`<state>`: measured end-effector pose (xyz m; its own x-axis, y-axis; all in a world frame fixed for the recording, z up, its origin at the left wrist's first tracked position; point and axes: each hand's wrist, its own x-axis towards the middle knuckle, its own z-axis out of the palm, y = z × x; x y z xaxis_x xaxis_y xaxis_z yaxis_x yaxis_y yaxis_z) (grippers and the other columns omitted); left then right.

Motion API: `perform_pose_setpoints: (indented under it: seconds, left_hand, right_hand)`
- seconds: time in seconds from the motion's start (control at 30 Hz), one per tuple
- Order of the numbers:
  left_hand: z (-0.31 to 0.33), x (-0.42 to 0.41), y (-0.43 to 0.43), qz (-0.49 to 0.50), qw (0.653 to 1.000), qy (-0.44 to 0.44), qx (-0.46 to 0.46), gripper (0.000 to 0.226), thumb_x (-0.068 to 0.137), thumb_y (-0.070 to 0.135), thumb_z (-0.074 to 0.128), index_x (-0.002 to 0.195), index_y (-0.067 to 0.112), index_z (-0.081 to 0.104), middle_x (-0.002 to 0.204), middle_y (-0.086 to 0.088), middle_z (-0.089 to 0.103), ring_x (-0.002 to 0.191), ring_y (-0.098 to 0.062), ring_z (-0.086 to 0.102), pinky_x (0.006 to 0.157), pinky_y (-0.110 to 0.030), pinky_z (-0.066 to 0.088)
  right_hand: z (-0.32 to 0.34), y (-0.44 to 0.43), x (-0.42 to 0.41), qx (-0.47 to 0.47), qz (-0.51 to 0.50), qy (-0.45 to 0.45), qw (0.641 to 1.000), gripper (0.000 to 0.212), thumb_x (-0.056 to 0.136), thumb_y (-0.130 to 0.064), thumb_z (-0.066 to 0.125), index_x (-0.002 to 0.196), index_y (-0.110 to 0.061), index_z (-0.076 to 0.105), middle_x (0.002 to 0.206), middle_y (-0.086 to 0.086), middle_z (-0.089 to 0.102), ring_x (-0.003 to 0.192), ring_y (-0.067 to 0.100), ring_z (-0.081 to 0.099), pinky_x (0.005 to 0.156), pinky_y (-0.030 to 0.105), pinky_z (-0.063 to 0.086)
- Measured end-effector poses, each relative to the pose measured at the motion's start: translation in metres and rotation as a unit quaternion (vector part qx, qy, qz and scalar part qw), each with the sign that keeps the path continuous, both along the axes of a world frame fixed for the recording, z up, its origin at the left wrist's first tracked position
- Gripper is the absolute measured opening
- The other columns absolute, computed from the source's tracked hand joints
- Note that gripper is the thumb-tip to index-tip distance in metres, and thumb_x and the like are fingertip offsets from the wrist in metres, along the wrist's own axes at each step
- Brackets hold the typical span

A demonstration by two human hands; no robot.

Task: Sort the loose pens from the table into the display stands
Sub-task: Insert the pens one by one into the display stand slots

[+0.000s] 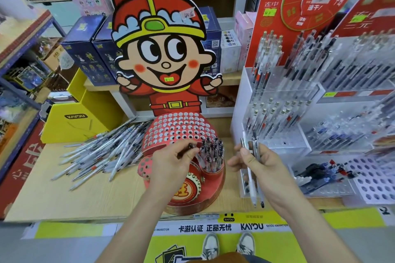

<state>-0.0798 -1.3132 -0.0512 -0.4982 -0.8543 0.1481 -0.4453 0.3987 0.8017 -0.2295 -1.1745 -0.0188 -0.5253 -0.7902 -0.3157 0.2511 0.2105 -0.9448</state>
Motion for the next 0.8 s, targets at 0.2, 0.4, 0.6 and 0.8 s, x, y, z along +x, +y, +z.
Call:
perform_pose_setpoints:
  seconds: [0.2, 0.4, 0.6, 0.8]
  left_hand:
    - [-0.014, 0.0, 0.0, -0.061, 0.997, -0.029, -0.047, 0.014, 0.084, 0.022, 0.072, 0.097, 0.025, 0.075, 0.09, 0.02, 0.07, 0.09, 0.006, 0.061, 0.078, -0.008, 0.045]
    - [-0.016, -0.005, -0.001, -0.137, 0.98, -0.082, -0.121, 0.025, 0.094, 0.027, 0.057, 0.11, 0.015, 0.072, 0.101, 0.009, 0.064, 0.096, -0.009, 0.056, 0.084, -0.019, 0.045]
    - [-0.018, -0.005, -0.001, -0.086, 0.989, -0.065, -0.102, 0.014, 0.083, 0.018, 0.074, 0.097, 0.016, 0.075, 0.09, 0.008, 0.07, 0.084, -0.006, 0.061, 0.078, -0.019, 0.048]
    - [-0.012, -0.012, -0.006, -0.11, 0.983, -0.117, -0.093, 0.016, 0.086, 0.026, 0.071, 0.099, 0.018, 0.072, 0.092, 0.006, 0.07, 0.086, -0.01, 0.061, 0.078, -0.022, 0.048]
  right_hand:
    - [0.001, 0.002, -0.001, 0.009, 0.037, 0.024, 0.999, 0.017, 0.099, -0.02, 0.049, 0.098, -0.008, 0.06, 0.067, 0.005, 0.069, 0.063, 0.012, 0.061, 0.059, 0.017, 0.048]
    - [0.001, 0.001, 0.0, 0.026, 0.03, 0.034, 0.999, 0.016, 0.097, -0.024, 0.055, 0.102, -0.019, 0.07, 0.058, -0.01, 0.051, 0.056, 0.013, 0.048, 0.054, 0.017, 0.043]
    - [0.007, 0.004, -0.002, 0.038, 0.014, 0.025, 0.999, 0.022, 0.085, -0.008, 0.072, 0.096, -0.027, 0.07, 0.053, -0.011, 0.06, 0.05, 0.006, 0.055, 0.049, 0.012, 0.042]
    - [0.013, 0.001, 0.0, 0.025, -0.032, -0.004, 0.999, 0.011, 0.08, -0.006, 0.074, 0.089, -0.006, 0.068, 0.06, 0.008, 0.068, 0.051, 0.008, 0.062, 0.044, 0.01, 0.04]
